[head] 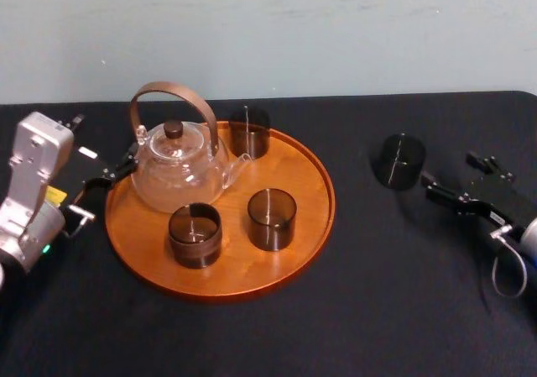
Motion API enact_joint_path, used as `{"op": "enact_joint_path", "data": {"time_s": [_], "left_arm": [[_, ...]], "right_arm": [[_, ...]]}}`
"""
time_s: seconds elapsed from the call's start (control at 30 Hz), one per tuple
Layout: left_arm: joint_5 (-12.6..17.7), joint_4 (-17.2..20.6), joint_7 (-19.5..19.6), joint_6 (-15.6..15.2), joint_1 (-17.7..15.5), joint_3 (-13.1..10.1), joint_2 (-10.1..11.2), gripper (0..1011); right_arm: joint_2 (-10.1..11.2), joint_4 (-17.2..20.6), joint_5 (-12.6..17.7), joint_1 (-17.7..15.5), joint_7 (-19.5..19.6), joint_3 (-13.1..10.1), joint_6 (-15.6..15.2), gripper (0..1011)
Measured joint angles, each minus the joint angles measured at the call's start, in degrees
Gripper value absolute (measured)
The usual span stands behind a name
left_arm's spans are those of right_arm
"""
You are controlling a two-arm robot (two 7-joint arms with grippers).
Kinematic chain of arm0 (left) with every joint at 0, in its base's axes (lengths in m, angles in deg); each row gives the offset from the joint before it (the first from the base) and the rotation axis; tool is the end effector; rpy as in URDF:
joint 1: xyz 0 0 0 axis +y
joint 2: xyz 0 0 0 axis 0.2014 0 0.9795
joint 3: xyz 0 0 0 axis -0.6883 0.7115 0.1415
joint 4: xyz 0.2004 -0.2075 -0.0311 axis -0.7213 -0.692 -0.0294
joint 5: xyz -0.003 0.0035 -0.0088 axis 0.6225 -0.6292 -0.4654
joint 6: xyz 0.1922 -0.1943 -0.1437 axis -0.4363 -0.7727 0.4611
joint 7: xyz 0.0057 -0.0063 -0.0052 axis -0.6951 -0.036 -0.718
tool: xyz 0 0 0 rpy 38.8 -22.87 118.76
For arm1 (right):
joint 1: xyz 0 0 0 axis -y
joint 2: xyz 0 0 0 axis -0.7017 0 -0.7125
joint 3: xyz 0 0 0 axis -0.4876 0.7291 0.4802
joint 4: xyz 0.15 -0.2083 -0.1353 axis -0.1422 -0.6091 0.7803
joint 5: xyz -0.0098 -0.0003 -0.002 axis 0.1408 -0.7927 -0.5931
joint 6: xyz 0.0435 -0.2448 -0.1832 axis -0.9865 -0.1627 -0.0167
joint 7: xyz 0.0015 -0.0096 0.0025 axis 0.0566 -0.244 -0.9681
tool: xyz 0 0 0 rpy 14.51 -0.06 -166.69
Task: Pick up the glass from the table and place it on the tray.
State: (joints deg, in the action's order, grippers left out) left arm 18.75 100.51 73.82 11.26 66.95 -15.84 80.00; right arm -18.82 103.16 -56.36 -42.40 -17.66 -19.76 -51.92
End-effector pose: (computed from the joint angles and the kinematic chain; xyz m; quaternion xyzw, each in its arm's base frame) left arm 0.3581 0.0826 -0.3022 0.1415 -0.1325 0.5798 0.7914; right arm 0.3382 -0.1253 -0.3071 -0.0996 0.0220 -0.5358 0.8381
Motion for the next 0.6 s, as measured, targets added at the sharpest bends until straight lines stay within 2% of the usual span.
{"op": "enact_joint_path", "data": {"time_s": [0.6], "left_arm": [[0.0,0.0,0.0,0.0,0.0,0.0,0.0,1001]], "right_arm": [[-1.83,-5.54,-2.34,5.53,-0.96,3.34,-0.06,1003]]}}
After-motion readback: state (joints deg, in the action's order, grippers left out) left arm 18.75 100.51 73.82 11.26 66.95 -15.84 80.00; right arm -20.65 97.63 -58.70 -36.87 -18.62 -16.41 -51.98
